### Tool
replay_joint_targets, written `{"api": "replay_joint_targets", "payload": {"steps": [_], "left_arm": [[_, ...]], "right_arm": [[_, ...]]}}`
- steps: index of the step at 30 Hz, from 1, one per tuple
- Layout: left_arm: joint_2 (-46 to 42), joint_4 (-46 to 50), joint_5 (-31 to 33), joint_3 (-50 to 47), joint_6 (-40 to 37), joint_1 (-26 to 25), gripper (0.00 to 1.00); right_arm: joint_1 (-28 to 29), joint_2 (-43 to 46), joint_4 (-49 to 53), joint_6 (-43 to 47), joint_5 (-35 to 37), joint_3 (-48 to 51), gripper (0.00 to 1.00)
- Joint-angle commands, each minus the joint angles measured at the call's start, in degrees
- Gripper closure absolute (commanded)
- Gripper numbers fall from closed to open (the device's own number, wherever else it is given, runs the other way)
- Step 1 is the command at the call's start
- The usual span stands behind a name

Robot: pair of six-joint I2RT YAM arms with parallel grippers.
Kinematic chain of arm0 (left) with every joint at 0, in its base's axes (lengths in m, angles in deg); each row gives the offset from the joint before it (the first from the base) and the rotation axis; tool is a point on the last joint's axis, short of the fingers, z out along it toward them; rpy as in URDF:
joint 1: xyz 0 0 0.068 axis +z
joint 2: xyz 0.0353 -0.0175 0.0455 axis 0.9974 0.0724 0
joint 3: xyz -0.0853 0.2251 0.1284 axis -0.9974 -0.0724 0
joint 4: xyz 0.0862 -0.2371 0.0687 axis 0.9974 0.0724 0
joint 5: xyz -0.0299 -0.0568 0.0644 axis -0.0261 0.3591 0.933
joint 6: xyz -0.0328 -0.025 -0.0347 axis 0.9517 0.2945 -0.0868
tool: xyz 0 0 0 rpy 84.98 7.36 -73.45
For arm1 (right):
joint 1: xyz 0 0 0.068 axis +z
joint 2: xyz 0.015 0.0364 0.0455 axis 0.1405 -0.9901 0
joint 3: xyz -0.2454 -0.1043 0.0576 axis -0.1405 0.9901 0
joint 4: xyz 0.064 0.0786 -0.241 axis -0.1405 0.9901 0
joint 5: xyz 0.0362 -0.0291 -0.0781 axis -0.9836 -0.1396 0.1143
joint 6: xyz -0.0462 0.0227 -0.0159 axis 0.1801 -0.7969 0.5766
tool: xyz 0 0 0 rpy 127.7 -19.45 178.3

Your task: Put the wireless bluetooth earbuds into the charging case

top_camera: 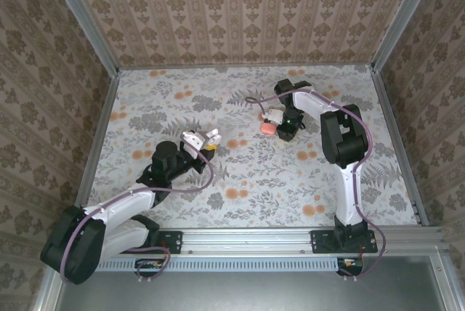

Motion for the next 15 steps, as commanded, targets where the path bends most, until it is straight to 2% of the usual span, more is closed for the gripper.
{"api": "replay_joint_targets", "payload": {"steps": [1, 7, 15], "left_arm": [[0.09, -0.79, -1.4, 2.27, 0.2, 0.52, 0.94], [1.45, -1.69, -2.21, 2.28, 0.84, 0.47, 0.94], [4.3, -5.75, -3.81, 1.97, 3.33, 0.35, 0.94]], "right_arm": [[-0.34, 1.56, -1.46, -0.7, 0.74, 1.46, 0.78], [-0.97, 6.35, -5.71, -2.63, -3.09, 5.7, 0.81], [-2.13, 18.28, -19.15, -8.93, -12.5, 17.86, 0.81]]}}
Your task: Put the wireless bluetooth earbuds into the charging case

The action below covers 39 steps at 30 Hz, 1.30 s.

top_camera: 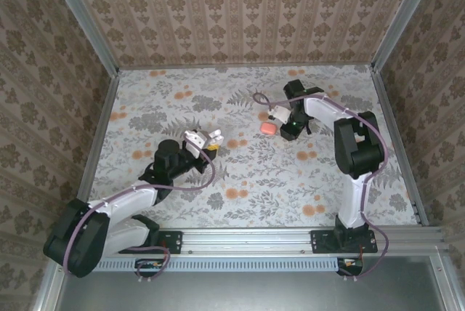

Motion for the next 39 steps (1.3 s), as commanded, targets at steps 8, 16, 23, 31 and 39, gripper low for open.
{"api": "replay_joint_targets", "payload": {"steps": [8, 16, 23, 31, 39], "left_arm": [[5.12, -11.02, -2.15, 0.97, 4.28, -1.42, 0.95], [13.69, -21.49, -3.57, 3.23, 6.11, -4.9, 0.95], [20.76, -32.24, -7.58, 5.68, 9.11, -6.19, 0.95], [21.63, -34.44, -11.96, 7.59, 9.89, -6.33, 0.95], [21.63, -34.98, -13.89, 8.17, 10.17, -6.4, 0.95]], "right_arm": [[-0.05, 20.54, -26.58, -16.9, -25.36, 18.65, 0.79], [1.74, 31.18, -51.08, -33.61, -40.09, 31.38, 0.78], [5.21, 35.56, -56.15, -37.26, -41.52, 33.39, 0.78], [6.93, 35.89, -57.15, -36.84, -42.45, 33.13, 0.77], [8.45, 33.28, -59.89, -37.84, -44.25, 31.04, 0.77]]}}
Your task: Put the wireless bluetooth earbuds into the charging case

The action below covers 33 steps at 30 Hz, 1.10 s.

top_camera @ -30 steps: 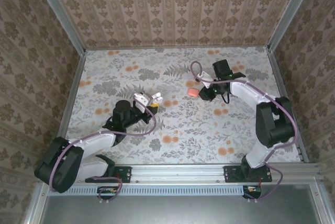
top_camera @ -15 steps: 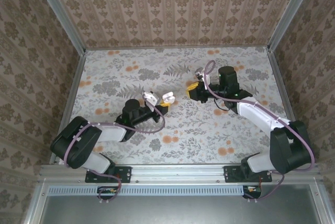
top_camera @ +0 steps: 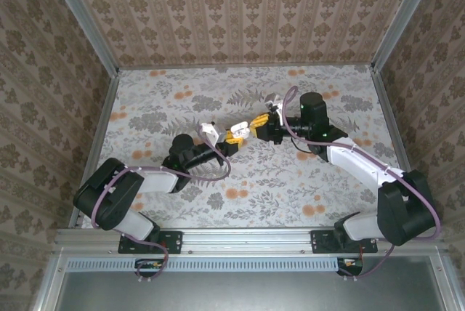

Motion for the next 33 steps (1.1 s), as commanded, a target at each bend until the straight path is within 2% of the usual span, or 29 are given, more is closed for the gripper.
{"api": "replay_joint_targets", "payload": {"steps": [1, 18, 33], "left_arm": [[0.07, -2.96, -2.54, 1.73, 1.39, -0.3, 0.95], [-1.31, -3.31, -4.7, 1.5, 1.56, -0.3, 0.95], [-3.1, -3.28, -4.68, 2.21, 2.11, -0.21, 0.95]], "right_arm": [[0.61, -1.04, -2.42, -0.74, -2.84, -2.11, 0.77], [1.8, -5.44, -0.88, 1.56, -1.05, -4.37, 0.77], [1.76, -3.99, 12.18, 12.09, 2.24, -6.62, 0.77]]}}
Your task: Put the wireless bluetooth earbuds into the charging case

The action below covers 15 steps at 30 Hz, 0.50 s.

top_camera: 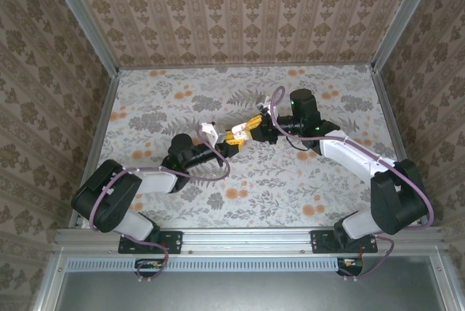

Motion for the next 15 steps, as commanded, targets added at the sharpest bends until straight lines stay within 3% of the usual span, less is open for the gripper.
{"api": "replay_joint_targets", "payload": {"steps": [1, 10, 15], "left_arm": [[-1.93, -3.43, -1.75, 2.1, 1.13, -0.21, 0.95], [-1.33, -3.05, -0.92, 2.12, 1.51, -0.12, 0.95], [-2.22, -0.62, 4.61, -0.88, 1.21, 0.13, 0.95]], "right_arm": [[0.22, 0.9, 4.61, 3.69, 2.09, -1.6, 0.77], [0.02, 1.71, 0.12, 0.6, 1.25, -1.06, 0.78], [-1.38, 2.95, 7.35, -3.44, 3.33, -1.44, 0.78]]}}
